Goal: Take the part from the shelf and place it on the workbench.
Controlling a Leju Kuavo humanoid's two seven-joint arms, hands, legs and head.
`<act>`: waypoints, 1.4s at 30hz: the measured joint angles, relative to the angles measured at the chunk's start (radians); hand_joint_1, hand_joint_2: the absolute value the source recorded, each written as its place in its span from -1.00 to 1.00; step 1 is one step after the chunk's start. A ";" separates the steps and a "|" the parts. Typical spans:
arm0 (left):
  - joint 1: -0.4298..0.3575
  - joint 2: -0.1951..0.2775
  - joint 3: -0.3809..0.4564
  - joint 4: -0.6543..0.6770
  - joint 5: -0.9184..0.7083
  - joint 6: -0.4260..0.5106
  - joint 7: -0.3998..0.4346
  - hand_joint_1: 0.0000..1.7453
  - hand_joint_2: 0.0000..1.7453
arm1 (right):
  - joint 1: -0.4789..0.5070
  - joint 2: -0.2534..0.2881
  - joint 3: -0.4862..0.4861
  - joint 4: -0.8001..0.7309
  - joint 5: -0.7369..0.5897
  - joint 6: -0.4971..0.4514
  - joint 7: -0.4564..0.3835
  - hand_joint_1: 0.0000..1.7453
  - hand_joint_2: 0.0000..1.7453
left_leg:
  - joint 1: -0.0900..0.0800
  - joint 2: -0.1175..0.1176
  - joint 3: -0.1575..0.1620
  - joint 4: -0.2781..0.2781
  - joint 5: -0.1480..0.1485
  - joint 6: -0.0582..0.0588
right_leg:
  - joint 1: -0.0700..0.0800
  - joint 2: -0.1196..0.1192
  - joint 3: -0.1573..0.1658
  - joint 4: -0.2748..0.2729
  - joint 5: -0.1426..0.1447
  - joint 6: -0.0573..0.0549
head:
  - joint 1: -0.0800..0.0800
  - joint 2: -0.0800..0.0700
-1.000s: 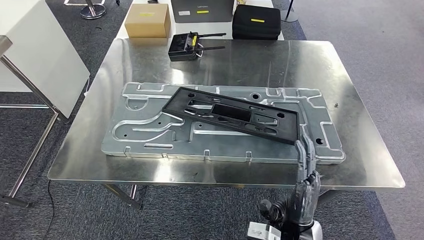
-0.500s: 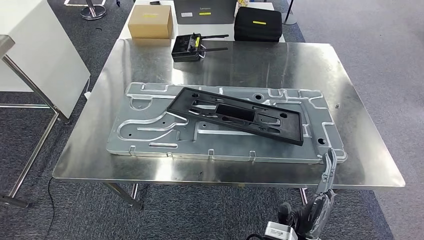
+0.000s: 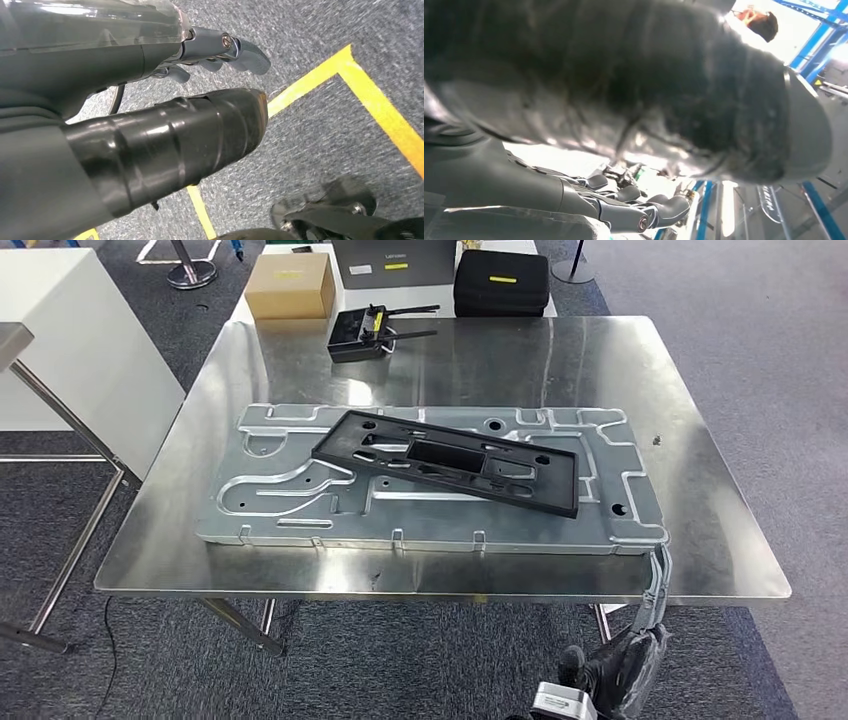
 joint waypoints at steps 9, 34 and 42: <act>0.001 -0.001 0.000 0.000 -0.005 0.002 -0.003 -1.00 -1.00 | 0.011 0.001 -0.012 -0.001 -0.026 0.000 0.000 -1.00 -1.00 | -0.008 -0.001 0.151 -0.252 0.104 0.028 | 0.007 0.002 -0.022 0.016 0.020 0.034 | 0.001 0.000; -0.001 -0.007 0.001 0.000 0.000 0.000 -0.004 -1.00 -1.00 | 0.025 0.001 -0.048 -0.015 -0.059 0.000 0.017 -1.00 -1.00 | -0.002 0.007 0.089 -0.094 0.039 -0.002 | 0.002 -0.005 -0.019 -0.001 0.020 0.009 | -0.002 0.000; -0.003 -0.006 0.001 0.000 0.000 0.000 -0.007 -1.00 -1.00 | 0.037 -0.002 -0.052 -0.032 -0.101 0.000 0.033 -1.00 -1.00 | -0.008 0.004 0.156 -0.256 0.108 0.051 | 0.001 -0.001 -0.054 0.051 0.003 0.053 | 0.000 0.000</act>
